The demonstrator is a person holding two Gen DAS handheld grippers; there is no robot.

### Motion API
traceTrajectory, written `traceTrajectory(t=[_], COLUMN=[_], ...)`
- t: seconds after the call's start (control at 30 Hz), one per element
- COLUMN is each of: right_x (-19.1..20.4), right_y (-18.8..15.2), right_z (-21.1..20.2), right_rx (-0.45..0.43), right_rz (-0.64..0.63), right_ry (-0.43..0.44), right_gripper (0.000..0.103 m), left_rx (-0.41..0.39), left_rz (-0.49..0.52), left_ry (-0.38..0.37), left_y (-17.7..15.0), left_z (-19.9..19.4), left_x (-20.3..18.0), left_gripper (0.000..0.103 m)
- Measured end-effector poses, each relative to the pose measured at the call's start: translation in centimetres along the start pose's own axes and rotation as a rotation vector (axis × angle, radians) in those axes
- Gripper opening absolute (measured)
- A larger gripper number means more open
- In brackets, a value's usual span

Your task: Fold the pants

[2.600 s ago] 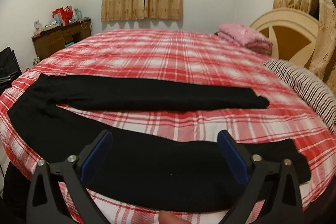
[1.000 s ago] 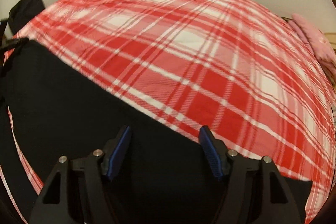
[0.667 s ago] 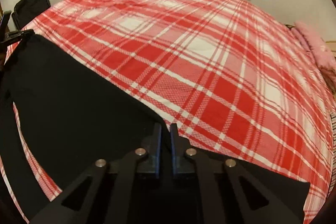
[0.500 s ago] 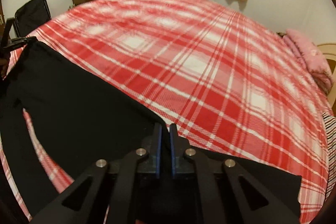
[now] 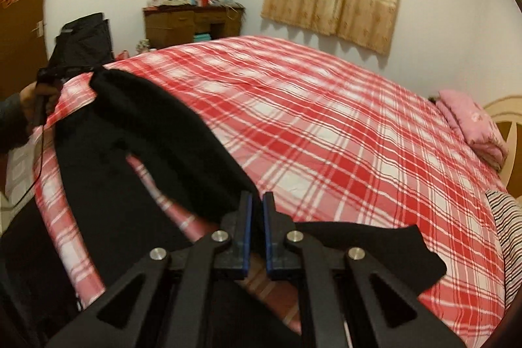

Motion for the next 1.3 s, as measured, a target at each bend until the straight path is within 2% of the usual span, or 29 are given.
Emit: traceTrajectory(t=[0.1, 0.23, 0.37, 0.67, 0.9, 0.93, 0.97, 1.0, 1.03, 1.13, 1.3], right_x=[1.1, 1.5, 2.3, 3.0, 3.3, 3.2, 3.0, 2.8, 2.6, 3.3, 6.7], right_y=[-2.3, -5.5, -7.7, -8.1, -10.8, -11.0, -10.9, -10.7, -10.2, -8.6, -7.1], right_z=[-0.3, 0.4, 1.0, -1.8, -0.4, -0.3, -0.2, -0.2, -0.5, -1.0, 1.0], right_rx=[0.012, 0.072, 0.124, 0.085, 0.162, 0.168, 0.167, 0.162, 0.143, 0.101, 0.141], right_rz=[-0.007, 0.028, 0.016, 0.039, 0.066, 0.084, 0.099, 0.111, 0.122, 0.069, -0.195], right_ry=[0.020, 0.042, 0.031, 0.031, 0.043, 0.051, 0.045, 0.029, 0.029, 0.017, -0.049], right_gripper=[0.009, 0.009, 0.008, 0.002, 0.002, 0.008, 0.018, 0.049, 0.066, 0.065, 0.063], left_rx=[-0.005, 0.026, 0.036, -0.006, 0.042, 0.039, 0.037, 0.036, 0.035, 0.034, 0.031], left_rz=[-0.006, -0.012, -0.012, -0.022, -0.054, -0.061, -0.065, -0.063, -0.059, -0.048, -0.044], left_ry=[-0.020, -0.014, -0.013, -0.017, -0.005, -0.008, -0.010, -0.008, -0.007, -0.008, -0.008], left_y=[-2.3, -5.2, -7.5, -8.3, -10.3, -10.3, -10.3, -10.2, -10.3, -10.0, -10.0], left_z=[-1.9, -2.5, -3.5, -5.7, -4.6, -4.6, -4.7, -4.7, -4.7, -4.9, -5.0], left_x=[0.7, 1.8, 2.3, 2.8, 3.8, 3.9, 3.9, 3.8, 3.7, 3.5, 3.3], left_gripper=[0.005, 0.005, 0.005, 0.004, 0.004, 0.004, 0.004, 0.004, 0.004, 0.004, 0.004])
Point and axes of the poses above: each gripper's, at about its wrist camera, not at the fingertips, and z roughly the way its jaws point, x to its left, y to its top, the point moved 2 cm from there along z, roughly the way its jaws point, and after that the axes turned 3 degrees about -z, right-handed, at the moved point
